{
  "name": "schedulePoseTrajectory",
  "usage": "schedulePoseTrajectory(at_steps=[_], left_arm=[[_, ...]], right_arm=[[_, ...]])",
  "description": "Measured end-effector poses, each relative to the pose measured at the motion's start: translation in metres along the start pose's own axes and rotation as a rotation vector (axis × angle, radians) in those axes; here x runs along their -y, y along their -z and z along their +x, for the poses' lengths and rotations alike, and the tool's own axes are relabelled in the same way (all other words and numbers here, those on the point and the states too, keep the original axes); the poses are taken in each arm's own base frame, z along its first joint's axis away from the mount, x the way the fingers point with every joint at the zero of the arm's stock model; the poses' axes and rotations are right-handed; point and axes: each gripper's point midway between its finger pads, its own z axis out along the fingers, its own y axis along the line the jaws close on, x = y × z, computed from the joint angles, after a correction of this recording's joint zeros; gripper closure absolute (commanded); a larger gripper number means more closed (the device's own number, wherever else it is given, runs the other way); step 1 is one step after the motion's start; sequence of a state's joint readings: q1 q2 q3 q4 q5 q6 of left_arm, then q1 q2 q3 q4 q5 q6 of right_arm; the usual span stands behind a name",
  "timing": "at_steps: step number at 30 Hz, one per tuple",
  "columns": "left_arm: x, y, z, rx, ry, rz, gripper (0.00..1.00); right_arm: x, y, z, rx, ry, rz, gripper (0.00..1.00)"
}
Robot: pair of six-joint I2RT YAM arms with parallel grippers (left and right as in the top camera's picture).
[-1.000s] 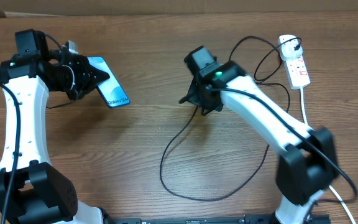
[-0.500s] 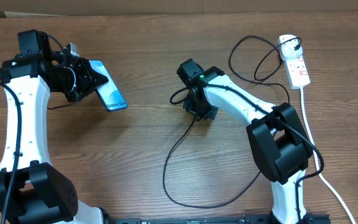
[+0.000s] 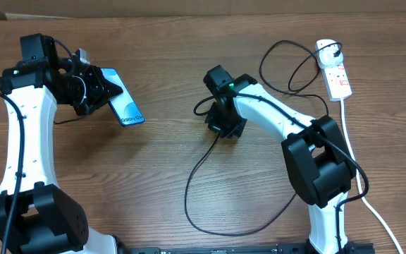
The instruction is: Plug charger to phone and switch on socket
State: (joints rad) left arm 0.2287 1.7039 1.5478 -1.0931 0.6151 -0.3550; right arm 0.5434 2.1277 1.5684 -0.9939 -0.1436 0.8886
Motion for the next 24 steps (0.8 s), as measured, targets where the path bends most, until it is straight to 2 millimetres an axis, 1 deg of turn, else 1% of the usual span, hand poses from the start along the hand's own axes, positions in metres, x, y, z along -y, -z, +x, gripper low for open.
schedulePoseTrajectory(at_steps=[2, 7, 11, 16, 24], left_arm=[[0.000, 0.000, 0.000, 0.000, -0.001, 0.000, 0.96], [0.000, 0.000, 0.000, 0.000, -0.001, 0.000, 0.96], [0.000, 0.000, 0.000, 0.000, 0.000, 0.000, 0.96], [0.000, 0.000, 0.001, -0.003, 0.001, -0.001, 0.96], [0.000, 0.000, 0.001, -0.003, 0.002, -0.001, 0.96]], right_arm=[[0.002, 0.001, -0.001, -0.023, -0.014, -0.012, 0.81], [0.007, 0.002, -0.008, -0.018, -0.034, -0.010, 0.82], [0.004, 0.003, -0.013, -0.001, -0.034, -0.029, 0.86], [0.000, 0.003, -0.015, 0.003, -0.032, -0.044, 0.87], [-0.001, 0.003, -0.014, -0.001, -0.032, -0.048, 0.86]])
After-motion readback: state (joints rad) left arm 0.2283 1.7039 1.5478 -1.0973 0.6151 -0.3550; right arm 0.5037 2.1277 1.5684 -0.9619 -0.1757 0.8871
